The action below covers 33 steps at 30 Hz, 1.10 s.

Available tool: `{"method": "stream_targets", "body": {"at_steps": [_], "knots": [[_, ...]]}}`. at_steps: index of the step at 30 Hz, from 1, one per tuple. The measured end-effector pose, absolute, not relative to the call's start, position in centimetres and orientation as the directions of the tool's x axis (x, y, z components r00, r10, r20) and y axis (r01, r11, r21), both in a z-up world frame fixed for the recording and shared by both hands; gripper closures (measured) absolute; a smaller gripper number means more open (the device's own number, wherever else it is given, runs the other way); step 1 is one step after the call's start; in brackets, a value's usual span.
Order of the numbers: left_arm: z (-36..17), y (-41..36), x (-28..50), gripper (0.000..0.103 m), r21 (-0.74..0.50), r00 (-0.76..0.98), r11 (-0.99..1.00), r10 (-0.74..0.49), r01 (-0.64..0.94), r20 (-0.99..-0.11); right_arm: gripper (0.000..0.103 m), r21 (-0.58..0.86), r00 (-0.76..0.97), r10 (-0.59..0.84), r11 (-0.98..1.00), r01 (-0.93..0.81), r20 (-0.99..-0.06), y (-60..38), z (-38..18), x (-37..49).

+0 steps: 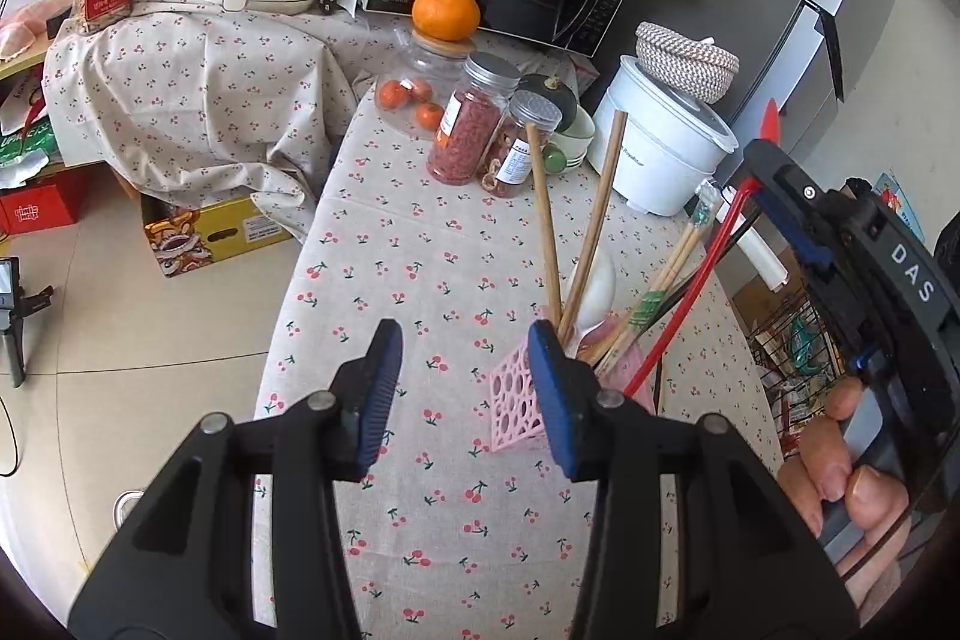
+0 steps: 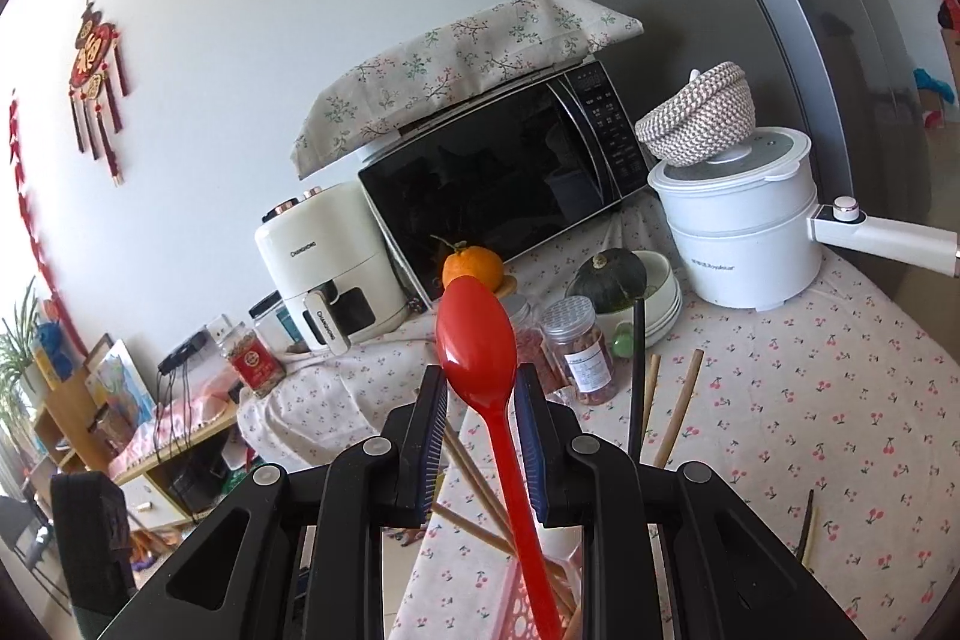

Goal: Organize utensils
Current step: 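Open both tools to release the spoon and chopsticks into the pink basket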

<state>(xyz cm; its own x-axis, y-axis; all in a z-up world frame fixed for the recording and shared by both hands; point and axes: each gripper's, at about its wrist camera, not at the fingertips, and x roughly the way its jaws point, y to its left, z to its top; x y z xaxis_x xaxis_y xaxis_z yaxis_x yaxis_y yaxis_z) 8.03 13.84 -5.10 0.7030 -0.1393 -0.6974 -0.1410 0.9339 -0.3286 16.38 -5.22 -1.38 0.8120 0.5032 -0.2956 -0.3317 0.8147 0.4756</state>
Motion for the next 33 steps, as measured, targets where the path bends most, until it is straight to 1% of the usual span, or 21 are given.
{"method": "stream_targets", "body": {"at_steps": [3, 9, 14, 20, 24, 28, 30, 32, 33], "knots": [[-5.0, 13.7, 8.0, 0.058, -0.333, 0.703, 0.934, -0.153, -0.126, -0.694, 0.080, 0.494, 0.826, 0.477, 0.819, -0.293, -0.300, -4.9, -1.7, 17.0], [-4.8, 13.6, 8.0, 0.058, -0.346, 0.703, 0.931, -0.171, -0.113, -0.691, 0.080, 0.518, 0.840, 0.464, 0.810, -0.275, -0.280, -4.8, -1.7, 17.4], [-5.0, 13.7, 8.2, 0.058, -0.340, 0.697, 0.932, -0.163, -0.122, -0.698, 0.080, 0.520, 0.823, 0.458, 0.819, -0.243, -0.336, -4.1, -3.4, 17.8], [-5.3, 13.8, 8.3, 0.058, -0.335, 0.688, 0.933, -0.159, -0.129, -0.708, 0.078, 0.492, 0.772, 0.491, 0.828, -0.270, -0.403, -3.3, -4.6, 17.6], [-5.4, 13.4, 8.4, 0.053, -0.328, 0.682, 0.937, -0.162, -0.120, -0.713, 0.065, 0.485, 0.766, 0.504, 0.825, -0.290, -0.398, -4.2, -3.9, 17.2], [-5.5, 12.8, 8.5, 0.048, -0.320, 0.670, 0.942, -0.173, -0.101, -0.722, 0.063, 0.479, 0.760, 0.519, 0.820, -0.313, -0.392, -5.6, -2.4, 16.3], [-5.6, 12.5, 8.4, 0.044, -0.324, 0.664, 0.942, -0.186, -0.090, -0.724, 0.057, 0.472, 0.757, 0.524, 0.820, -0.325, -0.389, -6.5, -1.5, 15.7], [-5.6, 12.1, 8.4, 0.035, -0.333, 0.655, 0.940, -0.205, -0.076, -0.728, 0.050, 0.454, 0.759, 0.528, 0.822, -0.344, -0.382, -7.4, -0.6, 14.9], [-5.7, 11.8, 8.4, 0.033, -0.338, 0.649, 0.939, -0.215, -0.069, -0.730, 0.046, 0.445, 0.758, 0.530, 0.824, -0.352, -0.381, -7.9, -0.3, 14.6]]}}
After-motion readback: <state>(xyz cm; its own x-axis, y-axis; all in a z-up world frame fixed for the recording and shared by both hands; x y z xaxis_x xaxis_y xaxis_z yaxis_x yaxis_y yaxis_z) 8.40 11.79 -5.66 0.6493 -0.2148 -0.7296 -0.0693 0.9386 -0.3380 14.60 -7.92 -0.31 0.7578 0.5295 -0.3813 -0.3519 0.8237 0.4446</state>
